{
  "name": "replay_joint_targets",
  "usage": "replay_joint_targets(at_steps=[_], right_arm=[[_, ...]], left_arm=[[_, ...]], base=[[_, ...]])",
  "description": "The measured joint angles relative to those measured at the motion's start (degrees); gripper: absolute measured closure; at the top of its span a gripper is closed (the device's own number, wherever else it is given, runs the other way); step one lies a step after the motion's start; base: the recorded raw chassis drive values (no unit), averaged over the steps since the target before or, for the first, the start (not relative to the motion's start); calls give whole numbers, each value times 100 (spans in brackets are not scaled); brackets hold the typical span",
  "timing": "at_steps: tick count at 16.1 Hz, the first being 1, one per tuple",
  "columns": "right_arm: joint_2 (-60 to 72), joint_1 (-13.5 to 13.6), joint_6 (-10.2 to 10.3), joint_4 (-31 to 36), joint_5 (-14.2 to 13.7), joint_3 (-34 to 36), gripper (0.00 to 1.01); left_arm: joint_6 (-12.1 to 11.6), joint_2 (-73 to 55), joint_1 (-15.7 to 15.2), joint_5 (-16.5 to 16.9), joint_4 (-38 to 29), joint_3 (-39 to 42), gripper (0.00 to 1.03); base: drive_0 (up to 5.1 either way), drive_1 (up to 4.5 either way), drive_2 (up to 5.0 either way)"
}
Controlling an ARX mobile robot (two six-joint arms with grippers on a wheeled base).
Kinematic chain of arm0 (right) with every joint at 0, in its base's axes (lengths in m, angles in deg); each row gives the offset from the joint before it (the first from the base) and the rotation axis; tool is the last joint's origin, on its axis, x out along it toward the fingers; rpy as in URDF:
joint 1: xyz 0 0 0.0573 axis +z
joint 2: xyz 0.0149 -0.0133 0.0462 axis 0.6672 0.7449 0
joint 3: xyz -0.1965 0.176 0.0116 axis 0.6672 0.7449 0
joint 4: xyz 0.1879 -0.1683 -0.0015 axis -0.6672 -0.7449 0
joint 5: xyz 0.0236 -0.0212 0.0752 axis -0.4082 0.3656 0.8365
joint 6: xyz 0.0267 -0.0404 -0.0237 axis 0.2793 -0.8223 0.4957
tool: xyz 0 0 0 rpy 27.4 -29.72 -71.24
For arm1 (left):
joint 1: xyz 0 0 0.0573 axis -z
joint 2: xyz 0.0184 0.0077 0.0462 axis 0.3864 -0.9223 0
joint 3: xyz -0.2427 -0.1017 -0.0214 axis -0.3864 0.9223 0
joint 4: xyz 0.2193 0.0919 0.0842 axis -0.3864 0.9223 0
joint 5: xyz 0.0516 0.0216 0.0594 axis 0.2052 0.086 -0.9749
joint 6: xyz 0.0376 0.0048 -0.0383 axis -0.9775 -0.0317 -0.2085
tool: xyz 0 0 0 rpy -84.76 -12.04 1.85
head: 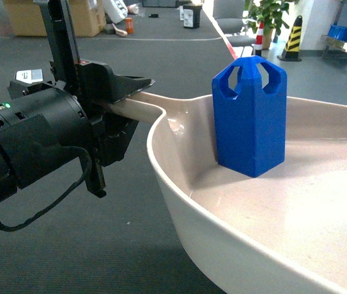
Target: Place part in tray to right shelf
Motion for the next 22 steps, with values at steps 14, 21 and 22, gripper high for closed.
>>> replay_joint_targets(at_steps=[14,21,22], right_arm=[[-9,0,0,17,0,2,3],[-11,0,0,15,0,2,3],[-7,0,0,0,0,2,3]], left_arm=[[4,-2,11,13,-31,0,89],[0,-2,11,0,-7,0,89],[2,-2,11,2,-26,0,89]], base=[[489,-340,-132],[492,-318,-160],[506,-239,-239]])
